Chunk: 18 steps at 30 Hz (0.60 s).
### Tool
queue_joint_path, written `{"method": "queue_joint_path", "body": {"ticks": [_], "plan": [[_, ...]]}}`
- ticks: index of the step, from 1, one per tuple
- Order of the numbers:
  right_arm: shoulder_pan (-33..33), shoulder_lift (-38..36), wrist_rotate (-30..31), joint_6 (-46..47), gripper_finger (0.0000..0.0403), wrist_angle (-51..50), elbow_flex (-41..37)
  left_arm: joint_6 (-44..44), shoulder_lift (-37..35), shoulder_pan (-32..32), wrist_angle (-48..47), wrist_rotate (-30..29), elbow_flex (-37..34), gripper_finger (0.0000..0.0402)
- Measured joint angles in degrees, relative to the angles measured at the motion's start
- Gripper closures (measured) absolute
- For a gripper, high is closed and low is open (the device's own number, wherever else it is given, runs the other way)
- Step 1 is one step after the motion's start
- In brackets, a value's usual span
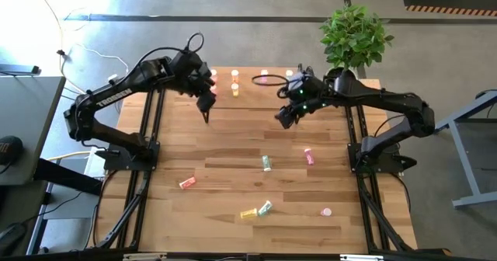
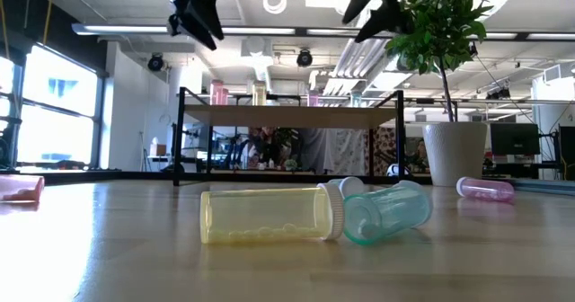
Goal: Pick and place medicine bottles onto shelf by color
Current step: Put the bottom violet pill bottle on the shelf aligned with the other violet pill bottle
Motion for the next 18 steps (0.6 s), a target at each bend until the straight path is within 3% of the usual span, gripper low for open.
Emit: {"method": "queue_joint_path", "body": {"ticks": [6,18], "plan": [[6.33,0.0,0.78,13.98,0.021,-3.5,0.0,0.24,-0.27,-7.06,-0.14,0.22,0.0,0.0206],[20.99,0.07,8.83,40.05,0.021,-8.81,0.0,-0.19,-0.27,-21.13,-0.45,0.19,0.0,0.0206]]}}
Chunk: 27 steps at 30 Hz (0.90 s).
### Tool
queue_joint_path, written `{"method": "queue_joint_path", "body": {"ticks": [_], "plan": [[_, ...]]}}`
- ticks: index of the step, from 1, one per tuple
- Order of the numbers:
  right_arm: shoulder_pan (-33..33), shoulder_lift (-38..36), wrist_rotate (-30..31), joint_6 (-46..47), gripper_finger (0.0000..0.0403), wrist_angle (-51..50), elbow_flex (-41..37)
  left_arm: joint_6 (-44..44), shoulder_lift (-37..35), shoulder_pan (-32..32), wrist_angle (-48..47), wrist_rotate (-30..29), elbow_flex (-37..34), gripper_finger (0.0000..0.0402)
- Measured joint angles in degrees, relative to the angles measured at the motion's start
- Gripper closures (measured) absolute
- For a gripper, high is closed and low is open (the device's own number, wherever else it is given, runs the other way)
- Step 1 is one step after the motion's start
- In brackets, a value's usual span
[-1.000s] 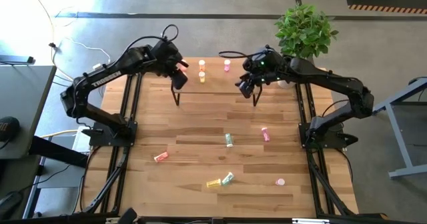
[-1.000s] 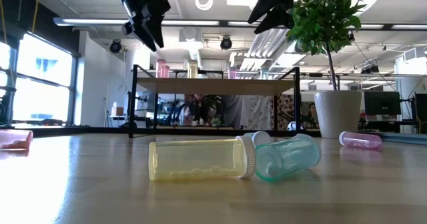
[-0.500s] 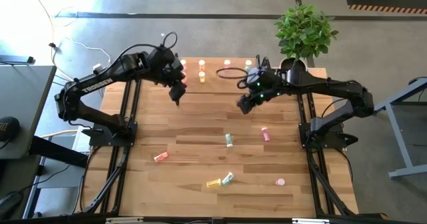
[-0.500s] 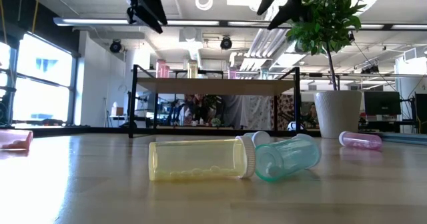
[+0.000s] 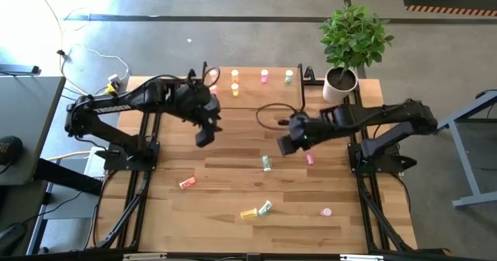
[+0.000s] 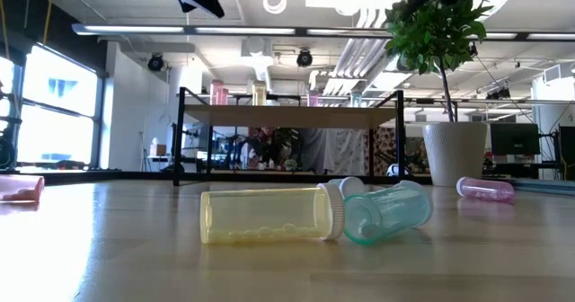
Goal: Pick and place medicine bottles onto shelf by color
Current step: Put the bottom violet pill bottle on the shelf aligned with the other violet pill bottle
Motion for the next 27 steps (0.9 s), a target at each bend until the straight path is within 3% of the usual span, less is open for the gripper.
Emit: {"method": "queue_joint_path", "body": {"ticks": [11,17,27], "plan": [[12.36,0.13,3.07,13.53,0.021,-2.0,-5.86,-5.19,0.1,-9.45,1.19,-0.72,-7.05,0.0206],[18.27,0.13,1.4,21.81,0.021,-1.19,-9.73,-8.15,0.11,-13.27,5.93,-0.74,-10.92,0.0206],[29.35,0.13,-1.41,33.54,0.021,2.26,-14.97,-9.2,0.09,-18.04,10.34,-2.37,-11.41,0.0206]]}}
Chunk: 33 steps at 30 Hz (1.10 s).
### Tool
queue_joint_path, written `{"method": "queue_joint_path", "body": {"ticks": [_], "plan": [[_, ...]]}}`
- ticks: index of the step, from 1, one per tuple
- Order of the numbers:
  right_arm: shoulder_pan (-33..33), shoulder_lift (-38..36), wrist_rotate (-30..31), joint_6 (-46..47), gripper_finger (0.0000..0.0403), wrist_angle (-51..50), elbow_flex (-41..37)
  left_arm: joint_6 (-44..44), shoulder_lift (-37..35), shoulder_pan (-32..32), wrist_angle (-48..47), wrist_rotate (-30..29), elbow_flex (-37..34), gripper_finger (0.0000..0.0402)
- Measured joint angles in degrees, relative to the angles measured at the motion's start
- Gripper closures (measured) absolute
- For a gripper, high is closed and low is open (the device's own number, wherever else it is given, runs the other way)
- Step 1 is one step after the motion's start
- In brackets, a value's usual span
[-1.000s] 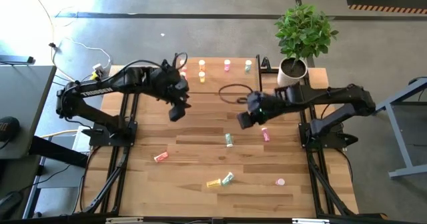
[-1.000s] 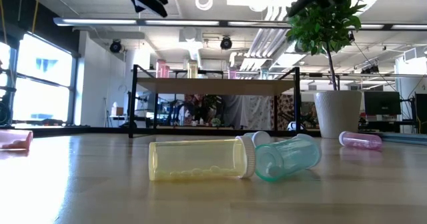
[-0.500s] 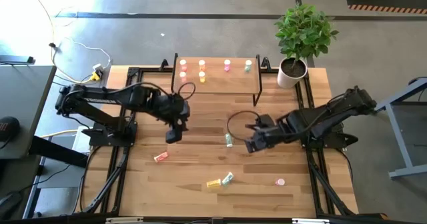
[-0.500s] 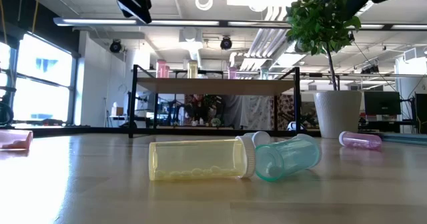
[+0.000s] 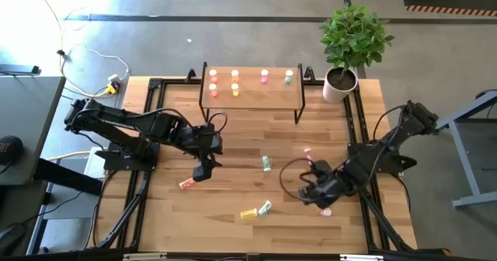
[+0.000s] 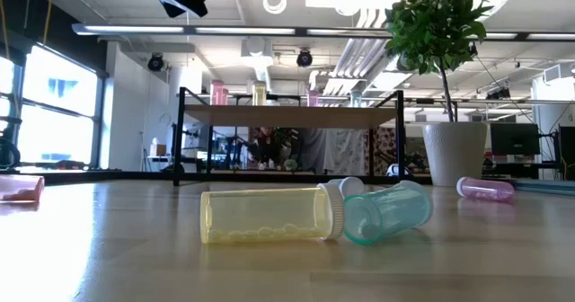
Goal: Pick and place medicine bottles onto shelf by color
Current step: Put the bottom violet pill bottle on the shelf aligned with the other violet pill bottle
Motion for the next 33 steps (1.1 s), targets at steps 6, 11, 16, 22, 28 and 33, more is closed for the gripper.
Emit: {"method": "queue_joint_path", "body": {"ticks": [6,11,16,22,28,33], "plan": [[4.72,0.0,-1.3,1.52,0.021,0.58,-2.28,-1.08,0.0,-0.99,0.05,0.09,0.0,0.0206],[7.32,0.0,-1.58,1.5,0.021,1.01,-3.1,-3.75,0.0,-1.04,0.05,-0.16,0.0,0.0206],[9.67,0.07,-1.56,1.72,0.021,-0.01,-3.1,-7.2,0.0,-0.93,0.05,-1.89,0.0,0.0206],[11.86,2.73,-1.58,3.9,0.021,-0.77,-3.1,-12.35,0.0,-0.96,0.06,-2.29,0.0,0.0206],[12.0,6.48,-2.29,3.94,0.021,-0.42,-3.1,-14.62,0.0,-1.04,0.09,-2.44,0.0,0.0206],[12.31,9.57,-3.39,4.08,0.021,-0.24,-3.1,-14.9,0.0,-1.04,0.12,-2.46,0.0,0.0206]]}}
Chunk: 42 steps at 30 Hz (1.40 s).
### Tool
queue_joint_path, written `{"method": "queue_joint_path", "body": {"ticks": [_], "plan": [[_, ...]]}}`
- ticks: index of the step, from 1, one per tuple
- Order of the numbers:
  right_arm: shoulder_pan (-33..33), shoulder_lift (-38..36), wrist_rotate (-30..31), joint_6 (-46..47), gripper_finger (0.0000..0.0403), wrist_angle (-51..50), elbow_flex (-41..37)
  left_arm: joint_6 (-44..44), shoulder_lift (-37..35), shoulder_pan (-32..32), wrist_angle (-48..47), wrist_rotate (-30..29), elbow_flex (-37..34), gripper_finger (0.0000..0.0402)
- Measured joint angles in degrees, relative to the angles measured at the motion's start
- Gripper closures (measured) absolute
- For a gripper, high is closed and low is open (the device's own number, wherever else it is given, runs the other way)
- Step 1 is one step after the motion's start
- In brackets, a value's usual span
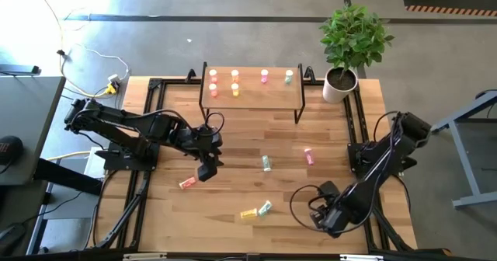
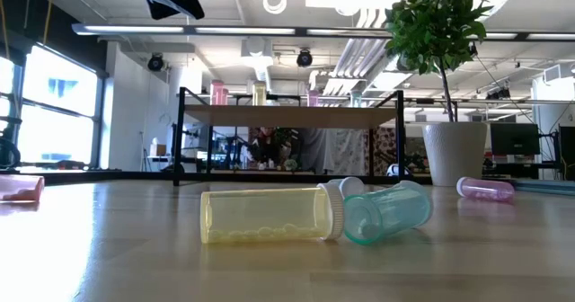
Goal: Pick and place medicine bottles onto shelf by color
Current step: Put the bottom violet pill bottle on the shelf aligned with the other violet pill bottle
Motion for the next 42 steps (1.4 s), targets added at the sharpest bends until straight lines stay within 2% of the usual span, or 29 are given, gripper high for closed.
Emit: {"method": "queue_joint_path", "body": {"ticks": [16,26,30,38,42], "plan": [[-0.01,6.07,-0.99,-0.03,0.0213,1.47,0.01,-1.03,0.0,0.0,0.02,-0.61,0.0,0.0206],[-0.06,6.12,-2.17,0.0,0.0283,1.33,0.02,0.34,0.0,0.0,0.02,-0.63,0.0,0.0206],[-0.18,6.12,-2.8,0.04,0.0299,1.49,0.14,0.49,0.0,0.13,0.02,-0.61,0.0,0.0206],[-2.32,4.27,-3.28,1.0,0.0299,8.98,0.2,2.35,-0.66,2.67,-0.24,0.26,0.0,0.0206],[-5.13,3.3,-0.65,-0.46,0.0299,16.08,0.2,5.83,-1.08,5.47,-0.32,1.26,0.07,0.0206]]}}
